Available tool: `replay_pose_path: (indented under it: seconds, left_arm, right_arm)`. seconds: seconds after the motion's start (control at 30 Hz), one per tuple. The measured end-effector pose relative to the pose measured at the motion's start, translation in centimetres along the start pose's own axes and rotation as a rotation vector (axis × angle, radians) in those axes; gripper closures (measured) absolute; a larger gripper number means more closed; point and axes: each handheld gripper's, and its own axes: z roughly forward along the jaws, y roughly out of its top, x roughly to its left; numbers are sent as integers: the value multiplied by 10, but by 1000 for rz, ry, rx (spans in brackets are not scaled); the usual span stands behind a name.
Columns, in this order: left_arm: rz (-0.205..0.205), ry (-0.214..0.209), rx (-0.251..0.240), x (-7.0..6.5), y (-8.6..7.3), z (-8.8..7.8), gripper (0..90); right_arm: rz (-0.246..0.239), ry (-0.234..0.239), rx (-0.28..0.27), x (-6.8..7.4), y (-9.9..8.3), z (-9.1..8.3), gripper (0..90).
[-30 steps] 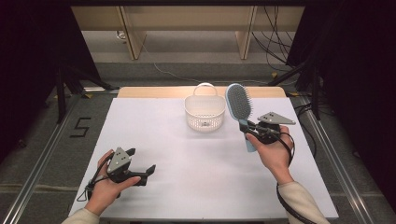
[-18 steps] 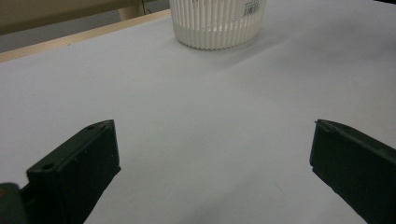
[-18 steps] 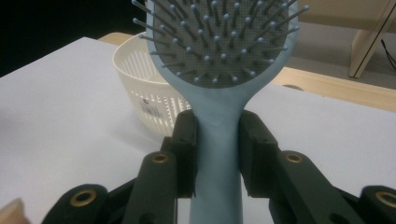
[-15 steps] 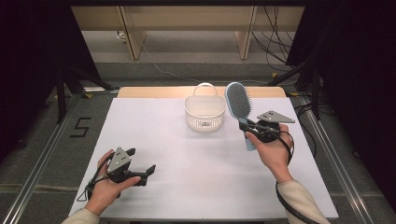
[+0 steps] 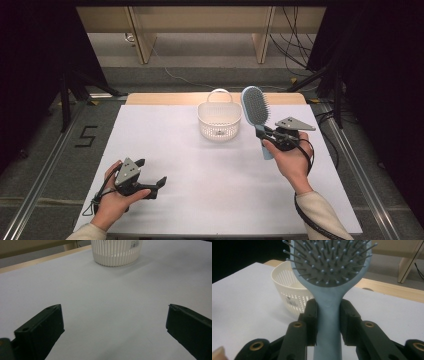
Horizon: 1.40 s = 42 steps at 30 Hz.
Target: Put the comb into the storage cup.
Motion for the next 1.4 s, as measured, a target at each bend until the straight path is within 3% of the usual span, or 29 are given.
replay_pose_path:
  seconds: [1.4]
  left_arm:
    - [0,0,-1,0,0,0,8]
  right_arm:
    - [-3,-6,-24,-1,8,7,707]
